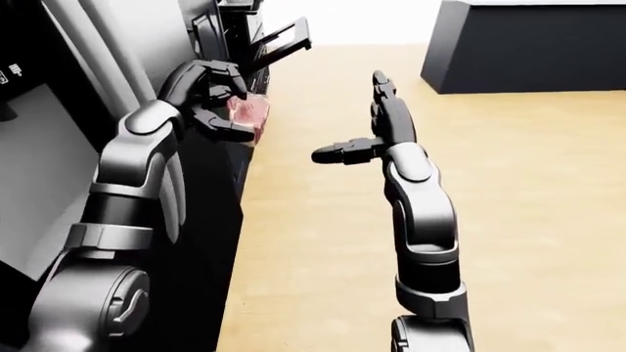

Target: Place the steak on the top rack of the oven.

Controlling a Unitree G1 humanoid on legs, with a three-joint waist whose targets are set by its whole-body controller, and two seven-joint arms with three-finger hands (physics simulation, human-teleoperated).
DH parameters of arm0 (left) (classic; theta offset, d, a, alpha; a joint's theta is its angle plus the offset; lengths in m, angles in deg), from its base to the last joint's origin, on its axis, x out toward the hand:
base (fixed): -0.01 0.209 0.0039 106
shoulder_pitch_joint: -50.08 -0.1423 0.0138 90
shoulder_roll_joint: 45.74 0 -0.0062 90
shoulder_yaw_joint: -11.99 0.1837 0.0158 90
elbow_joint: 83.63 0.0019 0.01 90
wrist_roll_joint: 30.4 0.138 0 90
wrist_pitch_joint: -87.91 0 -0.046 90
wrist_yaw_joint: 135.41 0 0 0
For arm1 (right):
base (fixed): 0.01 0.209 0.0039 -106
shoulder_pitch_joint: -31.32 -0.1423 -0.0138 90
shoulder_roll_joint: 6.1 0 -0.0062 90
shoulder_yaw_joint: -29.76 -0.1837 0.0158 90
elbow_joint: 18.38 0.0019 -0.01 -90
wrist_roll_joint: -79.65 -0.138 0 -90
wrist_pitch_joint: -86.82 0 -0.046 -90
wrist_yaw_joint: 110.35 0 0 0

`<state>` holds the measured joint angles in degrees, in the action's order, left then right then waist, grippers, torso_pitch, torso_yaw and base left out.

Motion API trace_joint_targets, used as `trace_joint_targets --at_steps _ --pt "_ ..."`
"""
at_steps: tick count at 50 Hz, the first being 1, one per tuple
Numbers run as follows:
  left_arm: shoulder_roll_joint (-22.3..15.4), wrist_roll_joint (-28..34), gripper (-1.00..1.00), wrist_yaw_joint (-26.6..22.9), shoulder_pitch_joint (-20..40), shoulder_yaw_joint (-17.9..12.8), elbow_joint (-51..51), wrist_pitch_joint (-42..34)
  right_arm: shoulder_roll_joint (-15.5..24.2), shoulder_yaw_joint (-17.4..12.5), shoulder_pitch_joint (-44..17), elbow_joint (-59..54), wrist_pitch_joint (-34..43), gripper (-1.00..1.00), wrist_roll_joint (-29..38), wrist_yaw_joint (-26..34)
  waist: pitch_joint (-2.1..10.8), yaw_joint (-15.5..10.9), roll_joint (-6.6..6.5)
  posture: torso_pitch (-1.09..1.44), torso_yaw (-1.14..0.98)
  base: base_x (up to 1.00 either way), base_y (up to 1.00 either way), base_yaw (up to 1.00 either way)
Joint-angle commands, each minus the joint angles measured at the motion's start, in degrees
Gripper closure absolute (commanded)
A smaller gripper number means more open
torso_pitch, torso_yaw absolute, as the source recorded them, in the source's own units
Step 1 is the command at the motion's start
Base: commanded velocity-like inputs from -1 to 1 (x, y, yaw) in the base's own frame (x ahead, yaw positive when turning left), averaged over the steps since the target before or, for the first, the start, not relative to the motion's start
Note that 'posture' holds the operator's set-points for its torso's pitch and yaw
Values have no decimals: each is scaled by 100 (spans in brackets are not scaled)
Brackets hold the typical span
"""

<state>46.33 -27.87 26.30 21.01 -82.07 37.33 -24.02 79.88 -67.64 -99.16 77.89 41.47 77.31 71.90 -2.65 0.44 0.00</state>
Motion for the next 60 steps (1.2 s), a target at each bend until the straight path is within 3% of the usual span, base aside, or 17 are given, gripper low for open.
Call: trace_joint_targets --at_steps 1,4,5,7,15,19,20,21,24,29,32,35,42,47,49,56,60 --pt "-121 -14 65 105 267 -150 -263 205 9 19 -172 164 -188 -100 -37 2 121 -27 -17 0 0 23 0 0" --pt "-121 -16 66 105 250 -147 -312 172 -6 29 -151 149 -225 -100 -54 -7 257 21 -485 0 0 26 0 0" --pt "-120 -16 65 107 249 -147 -325 160 0 24 -175 127 -229 -100 -62 -7 178 -47 -286 0 0 27 0 0" --pt "-120 -19 65 107 239 -148 -338 163 51 4 -307 89 -157 -100 -84 -4 158 -36 -387 0 0 28 0 0" --pt "-146 -27 65 96 267 -159 -395 94 168 -1 -594 178 175 -100 -112 -3 158 -131 14 0 0 28 0 0" --pt "-130 -34 66 106 271 -157 -350 127 185 40 -711 266 370 -100 -110 41 297 -172 584 0 0 28 0 0" --pt "-134 -35 66 110 299 -159 -323 131 200 40 -738 278 416 -100 -103 54 231 -128 303 0 0 27 0 0" --pt "-141 -31 66 128 335 -162 -320 119 222 36 -768 270 430 -100 -91 75 207 -153 428 0 0 27 0 0" --pt "-146 7 66 195 395 -143 -418 -32 269 -3 -841 282 505 -100 -82 105 242 -98 324 0 0 28 0 0" --pt "-134 26 63 198 499 -115 -859 -532 340 -42 -1040 248 633 -100 -104 139 152 -35 25 0 0 28 0 0" --pt "-134 25 63 163 472 -112 -1091 -728 362 -51 -1112 257 677 -100 -113 123 232 25 -347 0 0 28 0 0" --pt "-153 41 64 175 458 -129 -1229 -845 366 -41 -1193 280 772 -100 -129 104 187 18 -429 0 0 28 0 0" --pt "-196 14 65 191 513 -163 -1299 -931 418 -36 -1371 205 836 -100 -134 133 164 -99 -94 0 0 28 0 0" --pt "-190 -6 65 195 489 -160 -1361 -967 456 -41 -1416 250 919 -100 -131 152 317 -196 413 0 0 28 0 0" --pt "-188 -5 65 199 477 -155 -1361 -963 449 -39 -1402 277 927 -100 -130 149 158 -167 449 0 0 28 0 0" --pt "-198 -25 66 226 486 -177 -1424 -1009 438 -15 -1385 325 957 -100 -121 165 138 -57 106 0 0 28 0 0" --pt "-200 -39 66 250 541 -172 -1328 -945 422 -7 -1430 263 920 -100 -106 171 206 26 -307 0 0 28 0 0"
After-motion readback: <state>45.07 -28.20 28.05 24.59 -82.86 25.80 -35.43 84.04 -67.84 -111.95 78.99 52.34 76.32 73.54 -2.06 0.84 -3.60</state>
